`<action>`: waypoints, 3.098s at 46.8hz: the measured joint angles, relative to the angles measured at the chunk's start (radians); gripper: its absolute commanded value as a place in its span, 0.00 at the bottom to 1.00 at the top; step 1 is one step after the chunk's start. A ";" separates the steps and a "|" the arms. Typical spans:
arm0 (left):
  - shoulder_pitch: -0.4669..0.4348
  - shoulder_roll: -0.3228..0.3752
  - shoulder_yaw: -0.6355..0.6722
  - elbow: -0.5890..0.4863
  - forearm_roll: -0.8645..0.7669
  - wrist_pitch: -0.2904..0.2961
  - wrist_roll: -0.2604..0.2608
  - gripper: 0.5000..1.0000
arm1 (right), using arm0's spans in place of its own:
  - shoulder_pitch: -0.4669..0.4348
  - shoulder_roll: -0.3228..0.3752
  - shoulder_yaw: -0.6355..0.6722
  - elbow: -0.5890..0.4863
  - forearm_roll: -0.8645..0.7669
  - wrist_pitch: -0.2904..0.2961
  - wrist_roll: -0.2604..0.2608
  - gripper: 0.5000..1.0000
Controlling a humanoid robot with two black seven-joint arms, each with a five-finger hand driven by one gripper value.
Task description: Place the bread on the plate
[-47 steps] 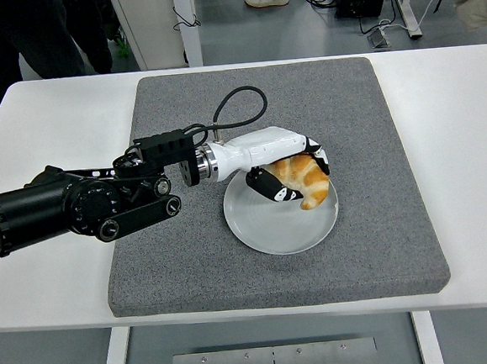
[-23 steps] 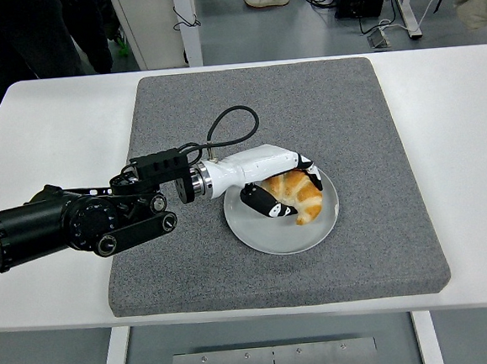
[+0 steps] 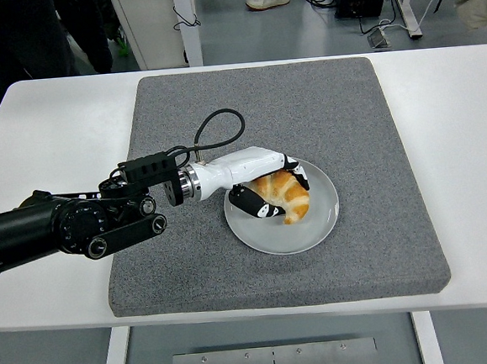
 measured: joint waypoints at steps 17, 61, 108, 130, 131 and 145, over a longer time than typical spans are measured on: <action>0.012 0.005 -0.003 0.000 -0.004 -0.002 -0.004 0.16 | 0.002 0.000 0.000 0.000 0.000 -0.001 -0.001 1.00; 0.028 0.007 -0.008 0.000 -0.025 -0.002 -0.014 0.61 | 0.002 0.000 0.000 0.000 0.000 0.000 -0.001 1.00; 0.009 0.023 -0.209 0.000 -0.303 -0.091 0.002 0.84 | 0.002 0.000 0.000 0.000 0.000 -0.001 -0.001 1.00; 0.047 0.041 -0.438 0.078 -0.662 -0.131 0.055 0.85 | 0.002 0.000 0.002 0.001 0.000 -0.001 -0.001 1.00; 0.049 0.041 -0.444 0.086 -0.675 -0.131 0.055 0.86 | 0.001 0.000 0.002 0.001 0.000 -0.001 -0.001 1.00; 0.113 0.030 -0.582 0.172 -0.844 -0.134 0.041 0.89 | 0.001 0.000 0.003 0.006 0.001 -0.001 -0.001 1.00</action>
